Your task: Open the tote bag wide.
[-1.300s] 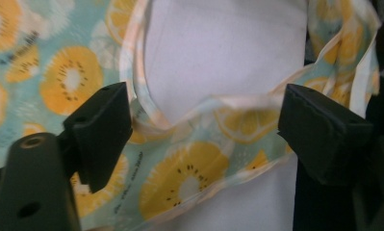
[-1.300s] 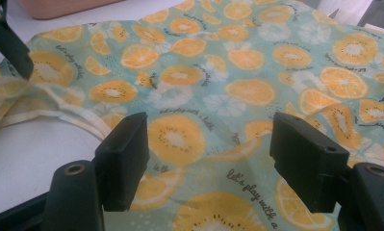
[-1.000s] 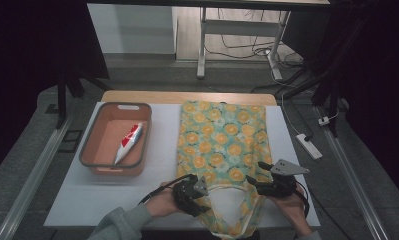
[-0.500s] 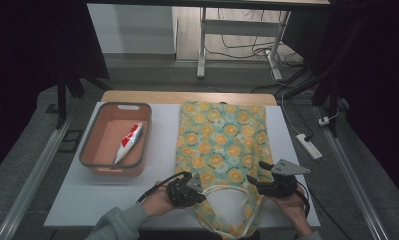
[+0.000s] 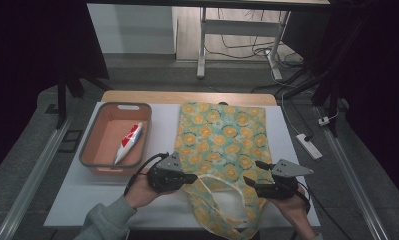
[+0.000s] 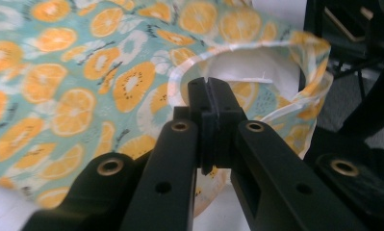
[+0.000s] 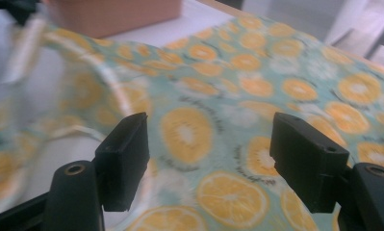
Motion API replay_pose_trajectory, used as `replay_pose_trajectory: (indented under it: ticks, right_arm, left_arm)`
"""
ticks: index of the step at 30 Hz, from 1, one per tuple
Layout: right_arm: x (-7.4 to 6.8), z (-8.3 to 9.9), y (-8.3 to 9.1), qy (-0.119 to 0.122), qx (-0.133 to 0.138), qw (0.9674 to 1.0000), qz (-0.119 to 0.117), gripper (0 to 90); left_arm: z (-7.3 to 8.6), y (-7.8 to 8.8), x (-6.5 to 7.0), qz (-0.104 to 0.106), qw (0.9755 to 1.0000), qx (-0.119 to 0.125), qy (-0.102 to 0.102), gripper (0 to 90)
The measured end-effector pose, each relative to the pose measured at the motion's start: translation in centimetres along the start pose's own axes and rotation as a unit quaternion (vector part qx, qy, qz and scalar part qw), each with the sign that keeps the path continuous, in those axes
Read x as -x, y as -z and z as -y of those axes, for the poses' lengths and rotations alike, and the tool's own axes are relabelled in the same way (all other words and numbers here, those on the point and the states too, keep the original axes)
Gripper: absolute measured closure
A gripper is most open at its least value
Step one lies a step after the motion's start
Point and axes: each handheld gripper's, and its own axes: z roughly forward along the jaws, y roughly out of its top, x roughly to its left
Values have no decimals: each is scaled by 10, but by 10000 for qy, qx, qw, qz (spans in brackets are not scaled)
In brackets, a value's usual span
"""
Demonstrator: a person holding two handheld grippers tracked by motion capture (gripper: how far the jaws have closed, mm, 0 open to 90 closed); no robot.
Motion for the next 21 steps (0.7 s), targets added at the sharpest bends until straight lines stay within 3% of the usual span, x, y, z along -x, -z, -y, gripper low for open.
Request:
replay_pose_trajectory:
  ticks: [7, 10, 15, 21]
  right_arm:
    - [-26, -10, 7, 339, -366, 9966, -656, 286]
    - [-37, -4, 8, 211, -543, 9938, -944, 256]
    - [-58, 5, -4, 600, -1041, 9893, -830, 187]
    - [-55, 15, -31, 708, -1466, 9838, -757, 203]
  left_arm:
    - [2, 20, -14, -194, 9989, 319, 298, 887]
    - [3, 23, -19, -214, 9983, 383, 388, 887]
    - [4, 26, -25, -194, 9975, 456, 499, 887]
    - [5, 29, -28, -197, 9969, 513, 563, 887]
